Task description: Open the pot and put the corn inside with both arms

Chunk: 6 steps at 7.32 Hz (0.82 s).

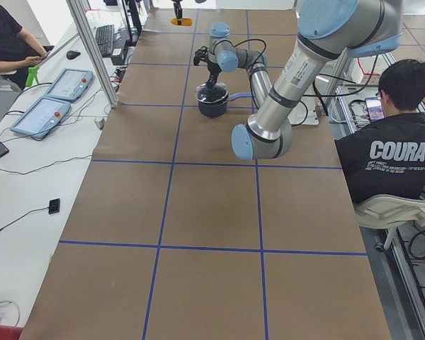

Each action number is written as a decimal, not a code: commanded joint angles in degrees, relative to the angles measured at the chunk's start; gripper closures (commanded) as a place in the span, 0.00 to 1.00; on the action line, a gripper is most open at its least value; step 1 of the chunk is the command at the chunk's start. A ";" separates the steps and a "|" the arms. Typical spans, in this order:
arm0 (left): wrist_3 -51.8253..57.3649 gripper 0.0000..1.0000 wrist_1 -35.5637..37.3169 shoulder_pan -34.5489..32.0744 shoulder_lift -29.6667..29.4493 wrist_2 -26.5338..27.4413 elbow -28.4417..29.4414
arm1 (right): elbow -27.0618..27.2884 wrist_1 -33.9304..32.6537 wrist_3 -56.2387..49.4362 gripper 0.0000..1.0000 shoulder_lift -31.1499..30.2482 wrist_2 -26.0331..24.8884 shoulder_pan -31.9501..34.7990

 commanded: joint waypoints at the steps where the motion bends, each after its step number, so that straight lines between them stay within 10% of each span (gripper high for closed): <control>1: 4.61 0.30 -0.11 -4.21 3.48 -4.66 -2.55 | 0.16 0.16 9.23 0.69 3.55 -0.52 -3.73; 6: 16.11 0.32 -1.42 -11.16 11.73 -7.85 -5.27 | -0.02 11.99 35.92 0.69 8.22 -9.20 -16.19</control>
